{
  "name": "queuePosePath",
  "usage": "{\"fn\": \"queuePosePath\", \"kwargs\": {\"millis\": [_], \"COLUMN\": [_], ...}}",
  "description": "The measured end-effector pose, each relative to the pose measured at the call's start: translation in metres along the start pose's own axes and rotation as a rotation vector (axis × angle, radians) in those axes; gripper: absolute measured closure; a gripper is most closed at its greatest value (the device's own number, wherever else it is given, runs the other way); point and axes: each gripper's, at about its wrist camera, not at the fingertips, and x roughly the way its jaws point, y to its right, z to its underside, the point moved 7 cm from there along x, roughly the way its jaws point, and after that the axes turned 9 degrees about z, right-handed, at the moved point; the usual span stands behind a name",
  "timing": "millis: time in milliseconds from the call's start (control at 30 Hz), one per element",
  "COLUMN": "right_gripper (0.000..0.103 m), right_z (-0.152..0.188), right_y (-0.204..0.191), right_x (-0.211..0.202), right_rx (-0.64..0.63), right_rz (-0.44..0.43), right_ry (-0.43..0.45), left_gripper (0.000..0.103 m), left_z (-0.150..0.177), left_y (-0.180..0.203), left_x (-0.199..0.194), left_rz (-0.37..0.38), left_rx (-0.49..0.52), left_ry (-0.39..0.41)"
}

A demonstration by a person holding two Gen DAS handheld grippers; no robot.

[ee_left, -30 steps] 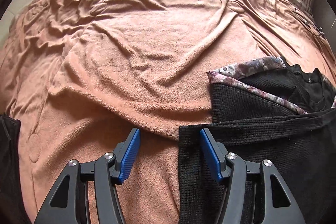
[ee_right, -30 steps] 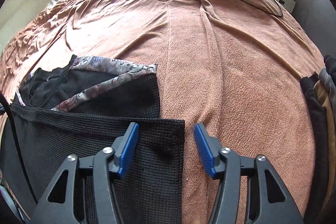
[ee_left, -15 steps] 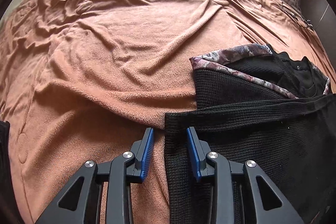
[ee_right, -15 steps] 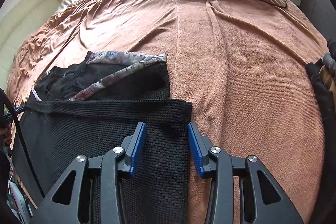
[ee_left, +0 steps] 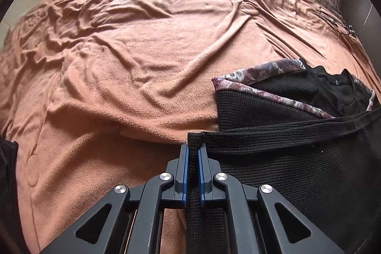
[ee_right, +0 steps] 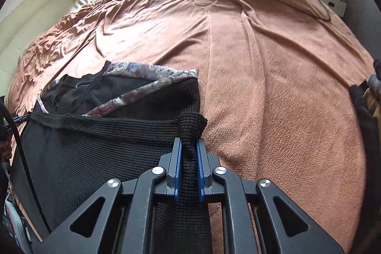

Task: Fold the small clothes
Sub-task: 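Grasp the folded edge with the right tool while the left tool grasps beside it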

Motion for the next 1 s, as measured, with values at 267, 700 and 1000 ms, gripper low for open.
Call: {"fn": "queuePosePath", "kwargs": {"millis": [267,700,1000], "right_gripper": [0.098,0.098,0.098], "right_z": [-0.004,-0.036,-0.064], "right_y": [-0.002,-0.004,-0.007], "right_x": [-0.035,-0.05,0.004], "right_rx": [-0.026,-0.028,-0.068], "right_rz": [0.042,0.091,0.126], "right_ry": [0.052,0.115,0.054], "left_gripper": [0.096,0.096,0.096], "left_z": [-0.022,-0.072,-0.095], "left_y": [0.005,0.008,0.002], "left_x": [-0.044,-0.052,-0.007], "left_rz": [0.01,-0.026,-0.08], "left_rx": [0.003,-0.005,0.015], "left_ry": [0.086,0.145,0.074]}}
